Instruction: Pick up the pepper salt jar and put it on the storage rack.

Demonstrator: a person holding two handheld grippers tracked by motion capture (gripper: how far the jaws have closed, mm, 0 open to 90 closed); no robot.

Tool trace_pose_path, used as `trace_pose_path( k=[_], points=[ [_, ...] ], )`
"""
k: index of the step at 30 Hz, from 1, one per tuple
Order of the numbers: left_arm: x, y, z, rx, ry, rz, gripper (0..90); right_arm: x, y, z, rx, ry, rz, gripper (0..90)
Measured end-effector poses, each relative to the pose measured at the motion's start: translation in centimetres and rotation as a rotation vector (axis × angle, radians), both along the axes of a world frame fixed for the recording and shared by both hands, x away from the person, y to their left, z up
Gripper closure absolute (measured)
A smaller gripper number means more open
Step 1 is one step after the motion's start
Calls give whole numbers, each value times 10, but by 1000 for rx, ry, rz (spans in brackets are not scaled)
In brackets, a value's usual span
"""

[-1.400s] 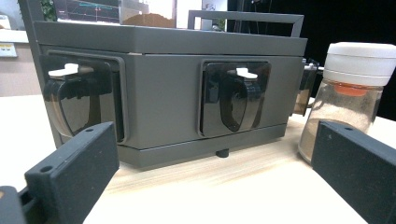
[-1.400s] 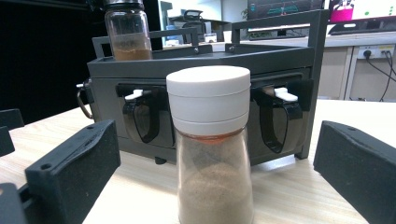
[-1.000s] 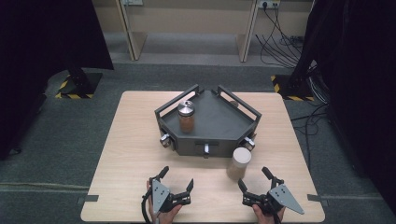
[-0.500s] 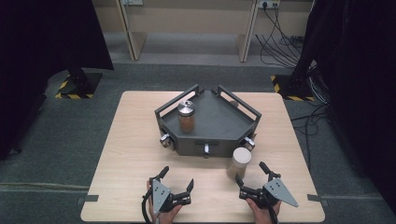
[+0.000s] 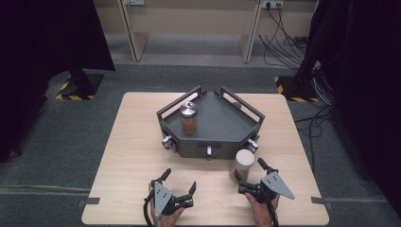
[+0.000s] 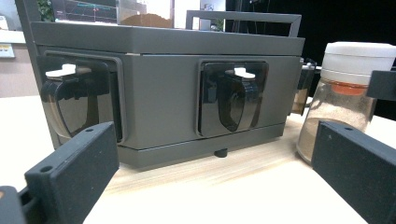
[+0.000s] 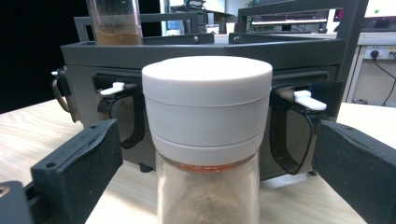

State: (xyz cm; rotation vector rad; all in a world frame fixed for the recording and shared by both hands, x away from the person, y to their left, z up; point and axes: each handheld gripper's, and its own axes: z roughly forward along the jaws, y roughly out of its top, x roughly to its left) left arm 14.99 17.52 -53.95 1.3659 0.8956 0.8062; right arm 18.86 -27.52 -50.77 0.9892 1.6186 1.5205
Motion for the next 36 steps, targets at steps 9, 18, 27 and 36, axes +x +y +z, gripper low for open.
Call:
trace_pose_path(
  k=[9,18,27,36],
  points=[
    [0,0,0,-2,0,1,3,13,4,0,-19,24,14,105],
    [0,0,0,-3,0,3,3,19,6,2,-33,48,14,255],
    [0,0,0,-6,1,5,3,17,9,6,-48,40,20,352],
    [0,0,0,-7,1,6,5,15,13,10,-50,45,2,354]
  ],
)
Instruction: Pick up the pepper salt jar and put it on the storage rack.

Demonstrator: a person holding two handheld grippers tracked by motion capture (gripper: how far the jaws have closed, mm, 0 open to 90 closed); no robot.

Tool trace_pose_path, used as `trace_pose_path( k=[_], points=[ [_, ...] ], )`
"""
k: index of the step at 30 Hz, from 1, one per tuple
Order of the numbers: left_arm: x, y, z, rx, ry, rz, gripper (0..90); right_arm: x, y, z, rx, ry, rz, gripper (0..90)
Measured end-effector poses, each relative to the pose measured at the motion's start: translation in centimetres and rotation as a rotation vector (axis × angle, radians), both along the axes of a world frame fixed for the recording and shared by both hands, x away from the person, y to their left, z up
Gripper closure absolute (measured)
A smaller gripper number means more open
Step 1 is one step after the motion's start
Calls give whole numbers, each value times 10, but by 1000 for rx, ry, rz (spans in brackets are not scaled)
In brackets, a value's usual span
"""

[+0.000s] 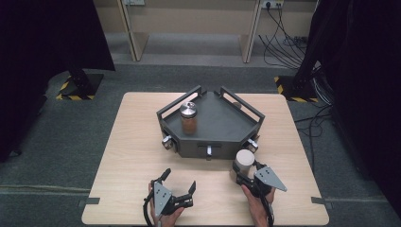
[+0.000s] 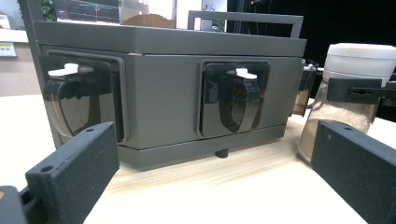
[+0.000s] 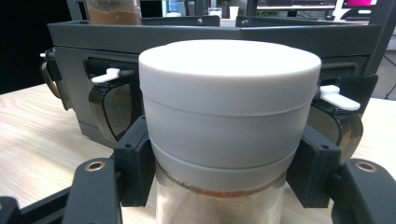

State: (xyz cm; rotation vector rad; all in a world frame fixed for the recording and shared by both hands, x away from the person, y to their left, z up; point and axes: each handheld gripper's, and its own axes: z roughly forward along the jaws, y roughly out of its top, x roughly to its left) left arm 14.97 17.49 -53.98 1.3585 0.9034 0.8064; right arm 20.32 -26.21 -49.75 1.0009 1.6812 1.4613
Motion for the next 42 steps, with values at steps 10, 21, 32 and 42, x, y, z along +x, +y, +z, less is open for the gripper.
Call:
trace_pose_path(
  k=[10,21,32,42],
  points=[
    [0,0,0,-1,-1,0,5,-2,-1,5,4,-13,6,353],
    [0,0,0,-3,-1,1,5,-6,0,16,-4,-22,32,353],
    [0,0,0,-2,-1,4,5,-7,-2,29,-6,-23,60,353],
    [-1,-1,0,-1,-1,5,5,-7,-3,50,-10,-30,100,353]
  ],
)
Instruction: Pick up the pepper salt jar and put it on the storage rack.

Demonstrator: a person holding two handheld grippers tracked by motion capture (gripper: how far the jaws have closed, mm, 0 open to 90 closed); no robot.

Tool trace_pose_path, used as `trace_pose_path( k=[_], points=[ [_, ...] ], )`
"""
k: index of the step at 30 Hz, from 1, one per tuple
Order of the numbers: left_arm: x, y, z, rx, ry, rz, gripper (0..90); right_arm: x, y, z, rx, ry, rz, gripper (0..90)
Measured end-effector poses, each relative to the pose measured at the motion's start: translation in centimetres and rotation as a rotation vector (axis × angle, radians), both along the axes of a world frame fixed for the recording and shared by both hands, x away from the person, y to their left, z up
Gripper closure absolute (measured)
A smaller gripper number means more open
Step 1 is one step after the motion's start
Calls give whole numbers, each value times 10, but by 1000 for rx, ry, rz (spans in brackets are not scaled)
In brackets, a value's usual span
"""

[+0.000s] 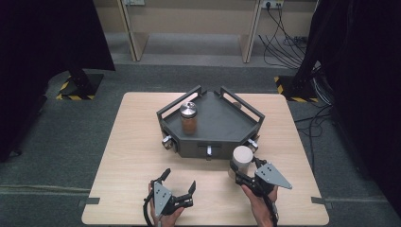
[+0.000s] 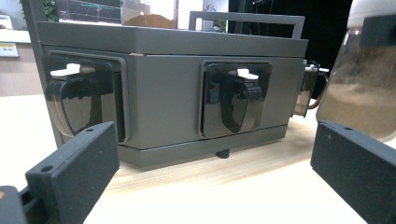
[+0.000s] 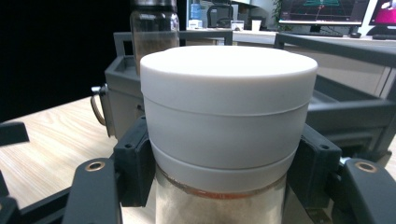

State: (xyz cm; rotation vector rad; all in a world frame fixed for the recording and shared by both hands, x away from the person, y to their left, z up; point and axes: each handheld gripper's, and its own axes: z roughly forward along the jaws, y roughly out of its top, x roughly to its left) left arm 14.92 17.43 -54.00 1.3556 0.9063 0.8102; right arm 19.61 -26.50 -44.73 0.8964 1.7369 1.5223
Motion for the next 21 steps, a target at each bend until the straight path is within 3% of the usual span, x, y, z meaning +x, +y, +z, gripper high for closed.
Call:
trace_pose_path(
  k=[21],
  points=[
    [0,0,0,-1,1,-2,5,21,7,65,10,-2,76,354]
  ],
)
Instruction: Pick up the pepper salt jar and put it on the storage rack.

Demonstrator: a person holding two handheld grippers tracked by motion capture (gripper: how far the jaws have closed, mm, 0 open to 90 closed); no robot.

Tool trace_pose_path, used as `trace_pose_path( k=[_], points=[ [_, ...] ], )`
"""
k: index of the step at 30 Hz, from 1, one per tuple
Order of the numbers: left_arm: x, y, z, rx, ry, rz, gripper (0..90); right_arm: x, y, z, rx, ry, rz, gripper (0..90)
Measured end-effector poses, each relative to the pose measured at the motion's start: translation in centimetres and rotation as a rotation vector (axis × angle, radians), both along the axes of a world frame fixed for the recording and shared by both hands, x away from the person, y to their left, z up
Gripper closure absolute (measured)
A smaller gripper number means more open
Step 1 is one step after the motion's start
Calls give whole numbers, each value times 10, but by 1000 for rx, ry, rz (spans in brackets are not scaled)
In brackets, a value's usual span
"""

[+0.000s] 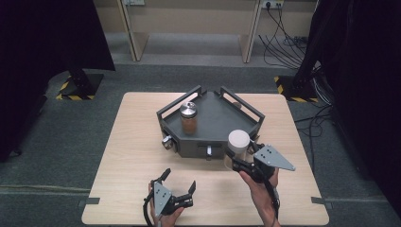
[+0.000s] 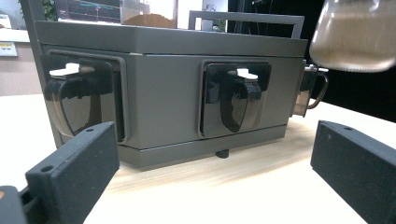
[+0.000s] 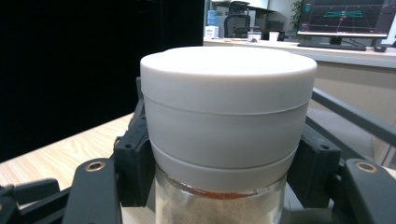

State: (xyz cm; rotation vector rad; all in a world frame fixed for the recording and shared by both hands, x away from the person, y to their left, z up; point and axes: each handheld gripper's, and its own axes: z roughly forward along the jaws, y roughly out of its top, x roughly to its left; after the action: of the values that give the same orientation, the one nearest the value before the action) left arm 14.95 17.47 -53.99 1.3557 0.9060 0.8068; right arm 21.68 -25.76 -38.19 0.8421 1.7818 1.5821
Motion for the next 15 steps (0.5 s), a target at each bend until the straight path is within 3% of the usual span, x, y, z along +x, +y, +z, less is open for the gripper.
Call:
trace_pose_path(
  k=[9,15],
  points=[
    [0,0,-1,-5,-1,0,5,14,8,27,-5,-9,19,354],
    [0,1,-1,-7,-1,-1,5,27,17,36,-2,-10,10,354]
  ],
)
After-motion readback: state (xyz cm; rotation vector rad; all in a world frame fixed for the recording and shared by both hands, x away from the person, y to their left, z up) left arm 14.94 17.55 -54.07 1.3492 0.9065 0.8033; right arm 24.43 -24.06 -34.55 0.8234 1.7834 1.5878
